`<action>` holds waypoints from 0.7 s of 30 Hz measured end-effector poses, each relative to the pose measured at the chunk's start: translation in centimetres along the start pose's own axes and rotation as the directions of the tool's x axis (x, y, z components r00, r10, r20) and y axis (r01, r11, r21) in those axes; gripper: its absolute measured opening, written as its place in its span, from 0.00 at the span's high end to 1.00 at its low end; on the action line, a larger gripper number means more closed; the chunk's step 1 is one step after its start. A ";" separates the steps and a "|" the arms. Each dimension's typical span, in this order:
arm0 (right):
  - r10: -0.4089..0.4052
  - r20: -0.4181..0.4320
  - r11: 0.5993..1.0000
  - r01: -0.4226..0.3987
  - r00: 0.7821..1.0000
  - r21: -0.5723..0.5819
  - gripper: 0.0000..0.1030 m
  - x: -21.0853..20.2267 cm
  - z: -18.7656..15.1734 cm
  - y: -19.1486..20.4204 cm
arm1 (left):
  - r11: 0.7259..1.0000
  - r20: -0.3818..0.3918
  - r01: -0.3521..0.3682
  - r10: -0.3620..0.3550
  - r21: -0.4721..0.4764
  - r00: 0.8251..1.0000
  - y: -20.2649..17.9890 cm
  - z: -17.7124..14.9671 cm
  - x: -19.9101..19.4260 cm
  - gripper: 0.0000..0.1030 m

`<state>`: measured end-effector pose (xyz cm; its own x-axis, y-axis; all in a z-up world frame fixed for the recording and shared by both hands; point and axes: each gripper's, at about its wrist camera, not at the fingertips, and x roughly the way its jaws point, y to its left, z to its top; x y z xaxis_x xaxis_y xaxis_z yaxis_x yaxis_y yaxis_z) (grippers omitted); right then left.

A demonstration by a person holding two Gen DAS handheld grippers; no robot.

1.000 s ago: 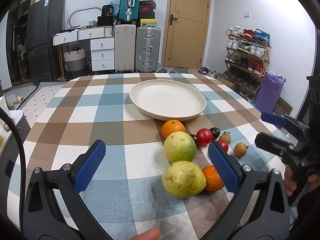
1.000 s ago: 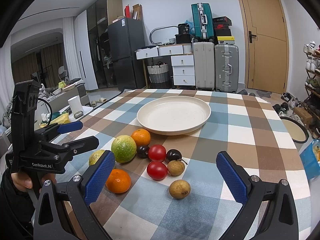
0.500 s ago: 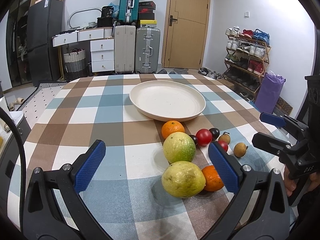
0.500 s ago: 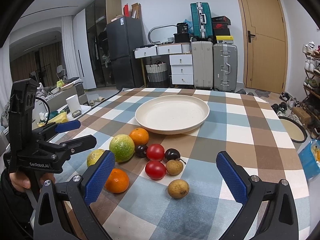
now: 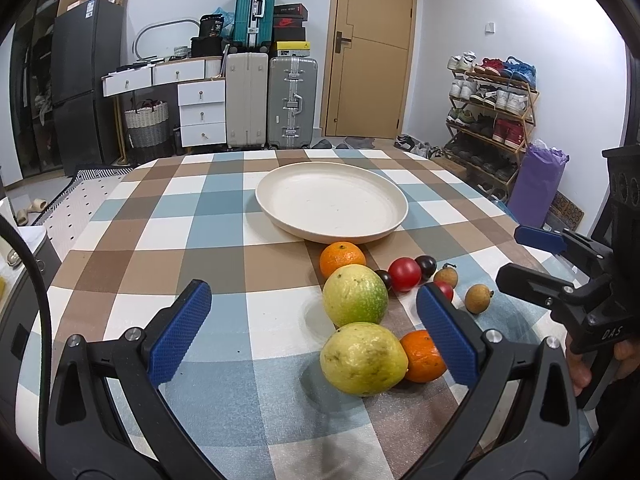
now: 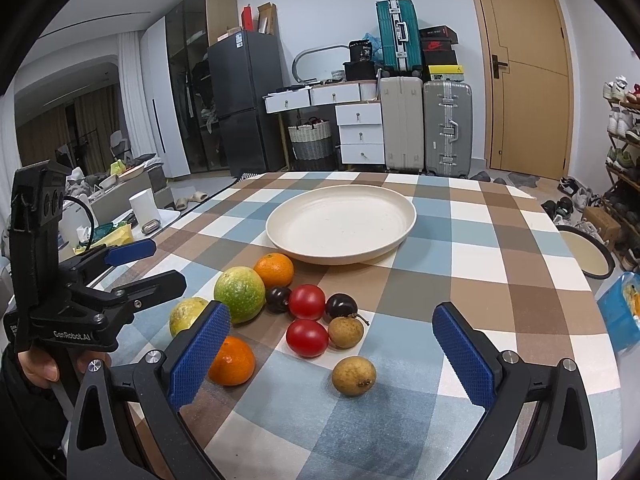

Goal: Organize fruits

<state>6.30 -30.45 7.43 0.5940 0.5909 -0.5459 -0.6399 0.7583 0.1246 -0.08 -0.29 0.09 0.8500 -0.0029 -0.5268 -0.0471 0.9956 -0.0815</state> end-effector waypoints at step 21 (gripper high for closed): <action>-0.017 -0.195 1.000 0.019 0.981 0.011 0.00 1.9 0.0 -1.1 | 0.999 -0.103 0.053 -0.053 -0.003 0.993 0.0 -0.3 1.2 0.01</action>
<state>8.15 -30.20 6.28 0.4979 0.5131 -0.6991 -0.6227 0.7726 0.1235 0.81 -0.33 -0.83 0.7930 -0.0657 -0.6057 -0.0031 0.9937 -0.1119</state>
